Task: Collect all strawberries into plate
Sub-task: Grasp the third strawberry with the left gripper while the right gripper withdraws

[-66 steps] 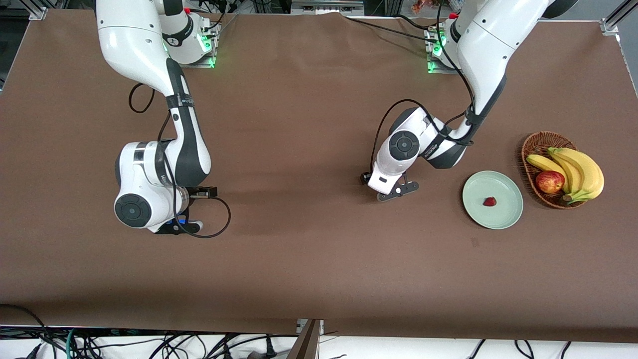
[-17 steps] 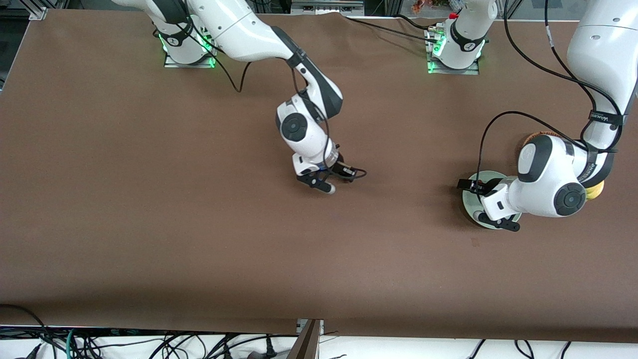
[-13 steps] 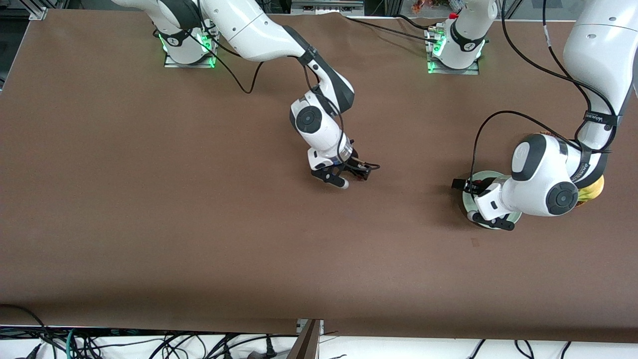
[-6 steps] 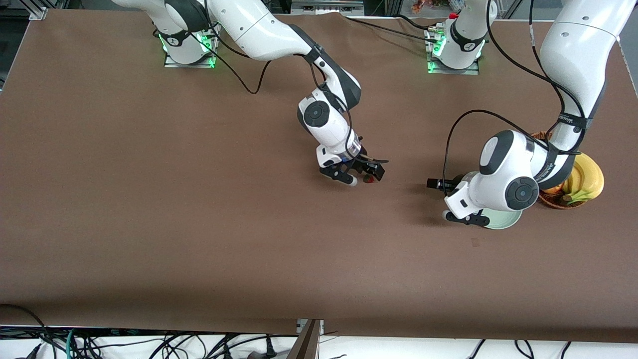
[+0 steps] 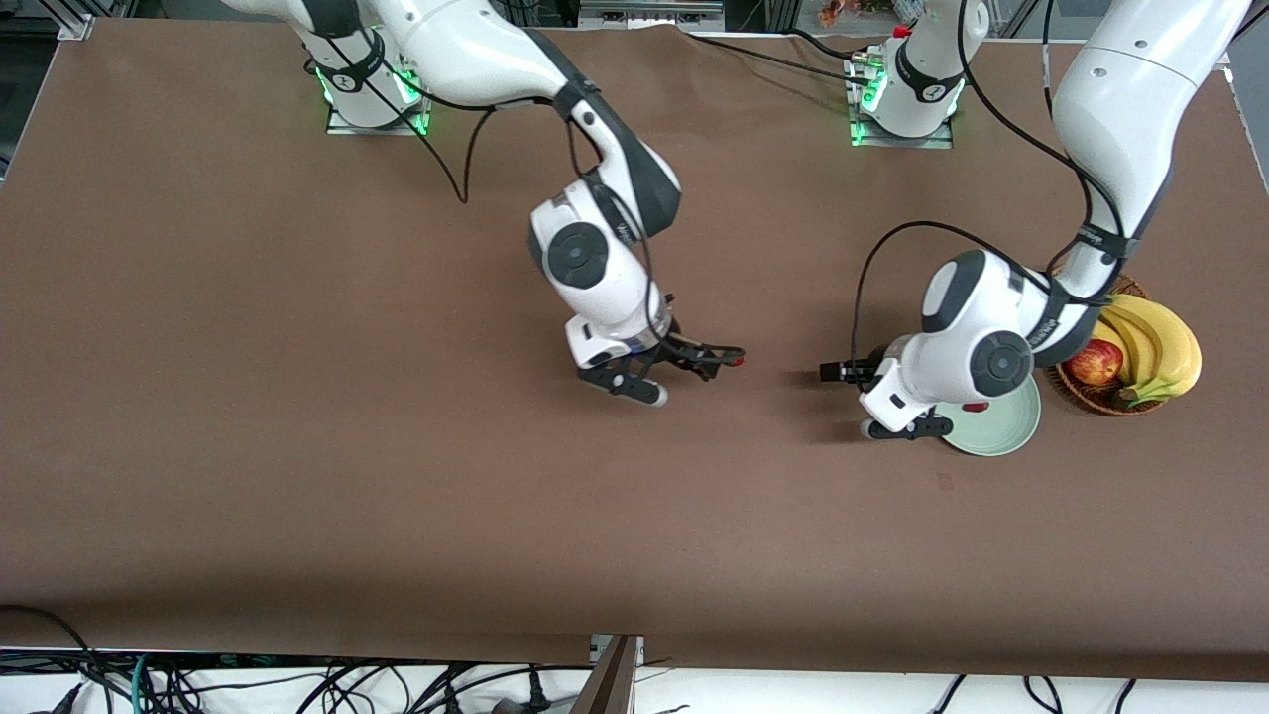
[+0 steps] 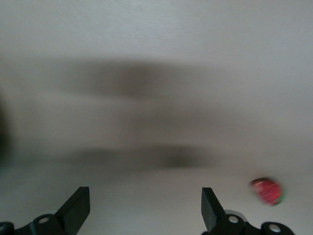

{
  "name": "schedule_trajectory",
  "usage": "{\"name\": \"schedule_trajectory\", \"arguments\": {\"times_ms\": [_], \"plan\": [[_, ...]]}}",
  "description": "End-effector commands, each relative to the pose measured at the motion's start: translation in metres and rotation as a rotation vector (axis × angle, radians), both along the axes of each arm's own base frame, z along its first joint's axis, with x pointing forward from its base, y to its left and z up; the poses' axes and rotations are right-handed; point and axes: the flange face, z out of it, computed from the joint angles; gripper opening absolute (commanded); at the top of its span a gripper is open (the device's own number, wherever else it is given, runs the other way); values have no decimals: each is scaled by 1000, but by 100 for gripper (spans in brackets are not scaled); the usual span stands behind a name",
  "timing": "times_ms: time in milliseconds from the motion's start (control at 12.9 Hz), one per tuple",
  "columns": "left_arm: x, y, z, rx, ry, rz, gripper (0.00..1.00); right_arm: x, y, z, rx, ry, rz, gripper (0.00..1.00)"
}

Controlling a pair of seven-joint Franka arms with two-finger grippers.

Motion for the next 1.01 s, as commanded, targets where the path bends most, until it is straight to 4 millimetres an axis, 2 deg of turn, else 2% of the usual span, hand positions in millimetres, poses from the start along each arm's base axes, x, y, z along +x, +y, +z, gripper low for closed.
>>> {"name": "schedule_trajectory", "arguments": {"times_ms": [0, 77, 155, 232, 387, 620, 697, 930], "plan": [[-24, -69, 0, 30, -16, 211, 100, 25, -60, 33, -39, 51, 75, 100], [-30, -96, -1, 42, -18, 307, 100, 33, -84, 42, -72, 69, 109, 100], [-32, -110, -5, 39, -20, 406, 100, 39, -108, 52, -104, 83, 161, 100], [-33, -117, -12, 29, -21, 499, 100, 44, -132, 62, -132, 97, 216, 100], [-40, -139, -28, 2, -21, 570, 100, 51, -179, 81, -173, 132, 325, 100], [-50, -146, -45, 37, -23, 573, 100, 60, -257, 111, -214, 178, 449, 100], [-56, -147, -51, 46, -12, 564, 93, 61, -283, 124, -219, 184, 486, 100], [-56, -148, -51, 45, -13, 563, 47, 57, -340, 152, -235, 233, 498, 100]]}}
